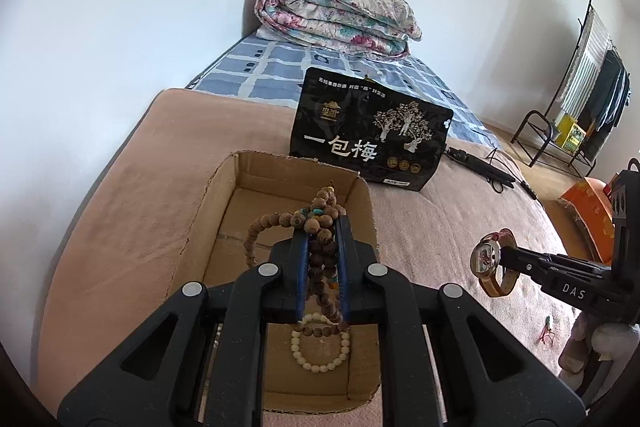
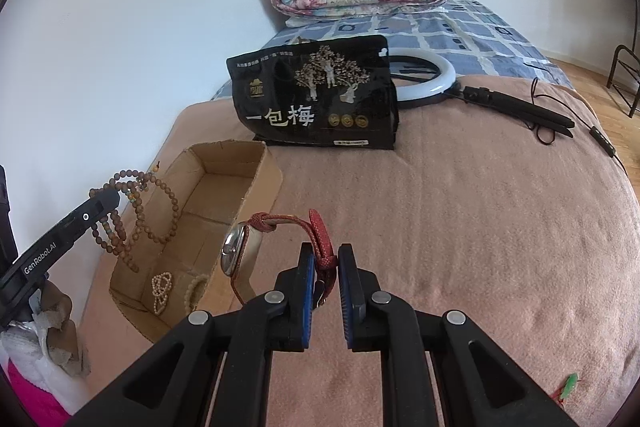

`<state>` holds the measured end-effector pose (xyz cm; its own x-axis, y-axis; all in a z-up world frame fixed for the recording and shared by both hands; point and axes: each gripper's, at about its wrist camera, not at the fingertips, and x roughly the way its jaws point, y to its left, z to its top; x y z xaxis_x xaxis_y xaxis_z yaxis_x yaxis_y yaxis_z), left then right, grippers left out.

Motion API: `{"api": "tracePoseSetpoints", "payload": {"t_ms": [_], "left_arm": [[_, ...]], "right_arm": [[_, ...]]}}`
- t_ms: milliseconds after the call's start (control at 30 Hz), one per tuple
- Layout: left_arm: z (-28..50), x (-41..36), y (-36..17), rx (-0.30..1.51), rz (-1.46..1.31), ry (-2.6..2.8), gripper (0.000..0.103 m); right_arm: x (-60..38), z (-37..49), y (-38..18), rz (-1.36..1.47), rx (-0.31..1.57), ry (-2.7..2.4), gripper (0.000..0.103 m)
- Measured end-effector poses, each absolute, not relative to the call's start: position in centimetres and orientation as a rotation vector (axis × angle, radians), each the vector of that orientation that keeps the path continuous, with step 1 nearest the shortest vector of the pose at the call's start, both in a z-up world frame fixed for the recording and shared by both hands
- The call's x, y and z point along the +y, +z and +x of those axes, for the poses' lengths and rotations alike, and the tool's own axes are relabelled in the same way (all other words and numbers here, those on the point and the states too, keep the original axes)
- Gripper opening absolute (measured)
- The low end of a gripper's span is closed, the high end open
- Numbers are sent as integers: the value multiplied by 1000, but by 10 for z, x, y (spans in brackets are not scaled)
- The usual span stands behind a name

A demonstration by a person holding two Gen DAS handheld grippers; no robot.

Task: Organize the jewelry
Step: 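Lift and carry the prayer beads and watch over the cardboard box with both tools, then open the left tool to drop the prayer beads while the right tool releases the watch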

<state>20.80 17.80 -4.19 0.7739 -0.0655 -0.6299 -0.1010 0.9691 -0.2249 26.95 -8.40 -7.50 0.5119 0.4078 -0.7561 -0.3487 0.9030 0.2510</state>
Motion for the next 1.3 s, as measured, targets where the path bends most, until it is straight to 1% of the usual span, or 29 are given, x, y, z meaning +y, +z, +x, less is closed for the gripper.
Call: {"api": "tracePoseSetpoints", "payload": {"t_ms": [633,900,933,967,1000,1067,1100,1133,1167,1200,1300], "left_arm": [[208,213,-65,730,-284,47,10],[212,222,-76,756,-299,45,10],[213,222,-77,761,-298,41,10],[213,222,-78,765,-297,39,10],[214,222,-79,773,-297,36,10],[215,223,-82,785,-303,47,11],[216,224,-83,792,-308,49,15],[216,226,-84,796,-312,52,27],[216,227,-83,794,-319,58,34],[215,229,-83,789,-326,65,43],[212,231,-80,775,-331,66,44]], "right_arm": [[7,280,-87,45,923,550,10],[25,285,-98,23,940,567,10],[27,286,-100,27,943,572,11],[29,287,-102,35,947,582,16],[30,287,-103,42,949,588,18],[32,287,-103,49,940,584,38],[33,287,-102,47,934,577,41],[33,286,-102,45,930,573,42],[33,287,-101,47,929,572,44],[32,287,-101,52,929,570,45],[29,288,-99,59,925,564,46]]}}
